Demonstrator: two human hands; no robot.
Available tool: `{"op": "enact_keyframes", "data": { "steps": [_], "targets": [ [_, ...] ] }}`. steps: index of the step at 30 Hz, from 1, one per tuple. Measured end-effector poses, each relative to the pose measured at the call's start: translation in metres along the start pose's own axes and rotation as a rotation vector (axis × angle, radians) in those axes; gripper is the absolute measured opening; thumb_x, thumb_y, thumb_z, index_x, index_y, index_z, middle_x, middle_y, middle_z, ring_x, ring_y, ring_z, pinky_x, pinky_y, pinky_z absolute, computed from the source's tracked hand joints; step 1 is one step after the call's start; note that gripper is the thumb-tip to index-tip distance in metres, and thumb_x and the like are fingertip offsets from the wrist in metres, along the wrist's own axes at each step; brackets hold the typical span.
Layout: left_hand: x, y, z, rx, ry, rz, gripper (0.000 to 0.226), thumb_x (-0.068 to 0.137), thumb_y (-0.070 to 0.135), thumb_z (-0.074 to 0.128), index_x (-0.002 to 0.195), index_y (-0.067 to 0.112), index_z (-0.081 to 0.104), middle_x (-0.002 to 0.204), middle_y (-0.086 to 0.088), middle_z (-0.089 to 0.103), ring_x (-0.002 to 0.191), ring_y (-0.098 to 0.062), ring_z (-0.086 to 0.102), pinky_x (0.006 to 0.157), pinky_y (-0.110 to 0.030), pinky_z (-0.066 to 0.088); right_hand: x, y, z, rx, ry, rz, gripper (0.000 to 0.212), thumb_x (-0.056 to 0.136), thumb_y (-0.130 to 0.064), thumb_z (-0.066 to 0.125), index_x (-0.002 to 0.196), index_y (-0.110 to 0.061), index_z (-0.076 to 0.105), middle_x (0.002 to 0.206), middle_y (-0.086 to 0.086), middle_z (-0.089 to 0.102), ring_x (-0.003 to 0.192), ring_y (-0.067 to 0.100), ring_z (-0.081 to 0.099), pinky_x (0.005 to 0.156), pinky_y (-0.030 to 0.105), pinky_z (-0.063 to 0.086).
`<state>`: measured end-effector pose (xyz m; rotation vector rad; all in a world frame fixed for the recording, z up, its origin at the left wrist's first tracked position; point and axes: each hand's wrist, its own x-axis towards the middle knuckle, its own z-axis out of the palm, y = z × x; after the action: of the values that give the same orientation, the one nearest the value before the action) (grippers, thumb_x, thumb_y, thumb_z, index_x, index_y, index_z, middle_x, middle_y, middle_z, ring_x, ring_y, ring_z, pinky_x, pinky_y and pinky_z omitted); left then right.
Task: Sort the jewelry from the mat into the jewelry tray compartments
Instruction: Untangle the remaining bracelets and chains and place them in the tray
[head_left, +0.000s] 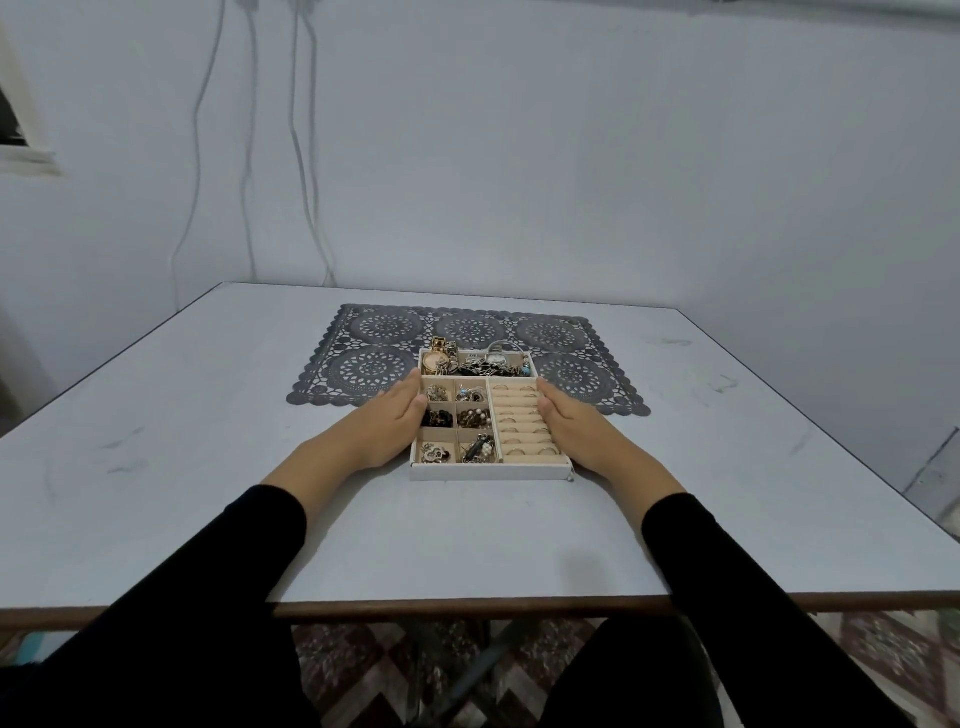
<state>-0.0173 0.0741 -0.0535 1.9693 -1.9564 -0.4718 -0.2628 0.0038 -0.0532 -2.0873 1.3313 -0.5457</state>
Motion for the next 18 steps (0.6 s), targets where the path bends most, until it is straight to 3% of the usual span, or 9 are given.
{"op": "enact_keyframes", "data": {
  "steps": [11,14,16,18],
  "targets": [
    [-0.002,0.003,-0.001,-0.041,0.029,0.006,0.054,0.107,0.034,0.015,0.156,0.015,0.002,0.164,0.001,0.002,0.151,-0.013,0.007,0.117,-0.022,0.004,-0.002,0.001,0.001,0.023,0.016,-0.012,0.050,0.103,-0.039,0.027,0.151,-0.025,0.024,0.154,-0.002,0.031,0.140,0.017,0.031,0.111,0.029,0.024],
    [-0.009,0.008,-0.002,-0.058,0.051,0.007,0.055,0.107,0.037,0.017,0.157,0.016,0.006,0.164,0.002,0.006,0.150,-0.014,0.009,0.119,-0.027,0.006,-0.011,-0.006,-0.004,0.039,0.020,-0.036,0.045,0.104,-0.036,0.029,0.147,-0.024,0.032,0.144,-0.006,0.043,0.130,0.013,0.041,0.101,0.023,0.033],
    [-0.018,0.012,-0.004,-0.107,0.049,0.004,0.053,0.107,0.038,0.019,0.156,0.019,0.014,0.162,0.005,0.016,0.150,-0.016,0.013,0.117,-0.027,0.012,-0.024,-0.012,-0.009,0.078,0.005,-0.073,0.039,0.104,-0.034,0.031,0.141,-0.029,0.040,0.126,-0.014,0.051,0.119,0.008,0.048,0.087,0.017,0.036],
    [-0.034,0.016,-0.009,-0.209,0.058,0.022,0.045,0.107,0.037,0.022,0.149,0.028,0.030,0.150,0.012,0.037,0.143,-0.014,0.030,0.106,-0.024,0.026,-0.043,-0.017,-0.009,0.082,-0.006,-0.074,0.036,0.103,-0.038,0.033,0.138,-0.034,0.042,0.119,-0.023,0.047,0.110,0.001,0.049,0.085,0.016,0.033]
  ]
}}
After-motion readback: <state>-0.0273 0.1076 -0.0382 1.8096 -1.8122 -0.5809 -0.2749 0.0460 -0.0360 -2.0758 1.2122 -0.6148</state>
